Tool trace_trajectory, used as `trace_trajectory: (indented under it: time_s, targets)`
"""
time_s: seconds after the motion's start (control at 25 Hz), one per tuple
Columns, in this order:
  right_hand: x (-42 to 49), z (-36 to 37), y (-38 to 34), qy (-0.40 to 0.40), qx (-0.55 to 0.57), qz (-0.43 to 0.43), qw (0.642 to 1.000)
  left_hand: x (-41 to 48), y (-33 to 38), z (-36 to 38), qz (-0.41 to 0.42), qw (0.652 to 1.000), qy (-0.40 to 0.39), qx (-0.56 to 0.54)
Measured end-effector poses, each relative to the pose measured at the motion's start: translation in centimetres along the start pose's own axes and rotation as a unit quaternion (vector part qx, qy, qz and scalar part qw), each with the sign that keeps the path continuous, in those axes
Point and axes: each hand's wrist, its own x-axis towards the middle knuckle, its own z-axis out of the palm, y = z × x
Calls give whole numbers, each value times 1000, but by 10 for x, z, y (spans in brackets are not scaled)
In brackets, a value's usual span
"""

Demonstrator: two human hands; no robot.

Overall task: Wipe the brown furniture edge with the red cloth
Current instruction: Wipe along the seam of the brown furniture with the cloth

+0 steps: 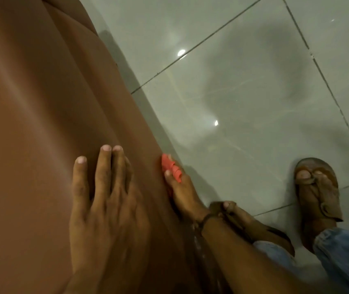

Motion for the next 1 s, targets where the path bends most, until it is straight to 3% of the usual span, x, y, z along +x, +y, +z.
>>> trace_trajectory:
  time_s: [0.16,0.28,0.4,0.6,0.68,0.8,0.92,1.0]
  targets:
    - [9,32,-19,-44,-99,-110,988,-23,21,4,-14,1000,-3,-24]
    - [17,11,-9,-48,-52,-70,995,-46,35,7,-8,1000,-1,-11]
    - [-53,-25,36,-1,-25,26,999,-58,43,7,2,1000,-18,-23]
    - [-43,5,33,-35,-124,-108,986,-75,68,20,43,999,-20,0]
    - [-31,-14,43,-19,-63,-73,995,-81,77,20,60,998,-24,6]
    - [-85,-42,77,11,-18,55,998,-80,78,16,64,997,-32,4]
    - [-115,-25,78,-38,-132,-7,990,-80,77,21,55,998,-10,32]
    - [-95,-28,71,-47,-134,-38,989,-81,79,26,54,998,0,37]
